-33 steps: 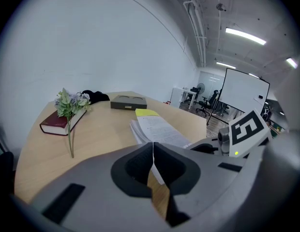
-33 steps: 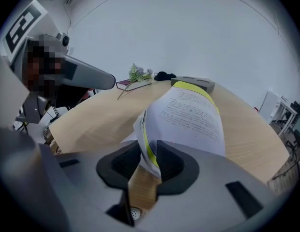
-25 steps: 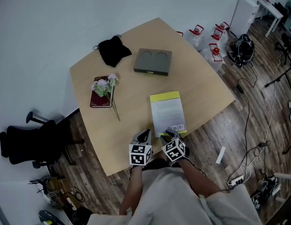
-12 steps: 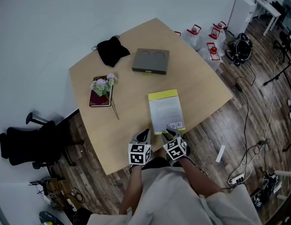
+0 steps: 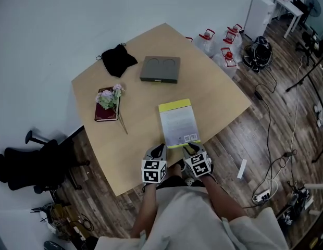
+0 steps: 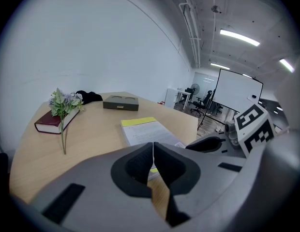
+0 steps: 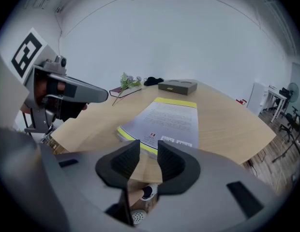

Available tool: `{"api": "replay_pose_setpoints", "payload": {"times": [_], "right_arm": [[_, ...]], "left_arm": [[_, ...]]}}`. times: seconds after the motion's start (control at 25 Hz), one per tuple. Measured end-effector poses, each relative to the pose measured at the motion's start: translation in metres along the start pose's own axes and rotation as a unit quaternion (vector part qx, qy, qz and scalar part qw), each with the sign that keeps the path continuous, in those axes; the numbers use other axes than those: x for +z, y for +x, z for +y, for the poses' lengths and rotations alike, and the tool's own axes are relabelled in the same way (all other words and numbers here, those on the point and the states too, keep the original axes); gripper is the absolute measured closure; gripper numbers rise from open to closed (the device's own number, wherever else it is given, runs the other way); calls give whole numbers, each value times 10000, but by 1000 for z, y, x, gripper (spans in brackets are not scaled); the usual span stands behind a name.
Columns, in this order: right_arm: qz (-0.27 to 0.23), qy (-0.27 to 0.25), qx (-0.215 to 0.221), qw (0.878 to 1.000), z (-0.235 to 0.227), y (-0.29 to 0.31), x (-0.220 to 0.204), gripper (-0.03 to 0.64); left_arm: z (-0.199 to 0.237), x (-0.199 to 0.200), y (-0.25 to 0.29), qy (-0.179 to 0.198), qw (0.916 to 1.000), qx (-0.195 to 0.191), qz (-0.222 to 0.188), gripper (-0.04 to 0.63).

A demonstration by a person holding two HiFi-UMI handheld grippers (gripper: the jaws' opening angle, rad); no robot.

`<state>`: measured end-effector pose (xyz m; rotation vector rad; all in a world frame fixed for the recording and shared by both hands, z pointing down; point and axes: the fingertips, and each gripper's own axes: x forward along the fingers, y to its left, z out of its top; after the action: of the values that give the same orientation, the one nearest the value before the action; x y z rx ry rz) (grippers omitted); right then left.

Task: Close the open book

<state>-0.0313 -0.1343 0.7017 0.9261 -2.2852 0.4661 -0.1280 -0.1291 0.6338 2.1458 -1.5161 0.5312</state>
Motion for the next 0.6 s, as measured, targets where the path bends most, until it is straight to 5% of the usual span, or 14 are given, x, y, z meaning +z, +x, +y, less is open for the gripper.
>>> {"api": "replay_pose_setpoints", "payload": {"times": [0.6], "right_arm": [[-673,809,-388,9937,-21,-68,11,494]], "left_arm": [[-29,-2,-11,240,9991,-347,-38,572]]}}
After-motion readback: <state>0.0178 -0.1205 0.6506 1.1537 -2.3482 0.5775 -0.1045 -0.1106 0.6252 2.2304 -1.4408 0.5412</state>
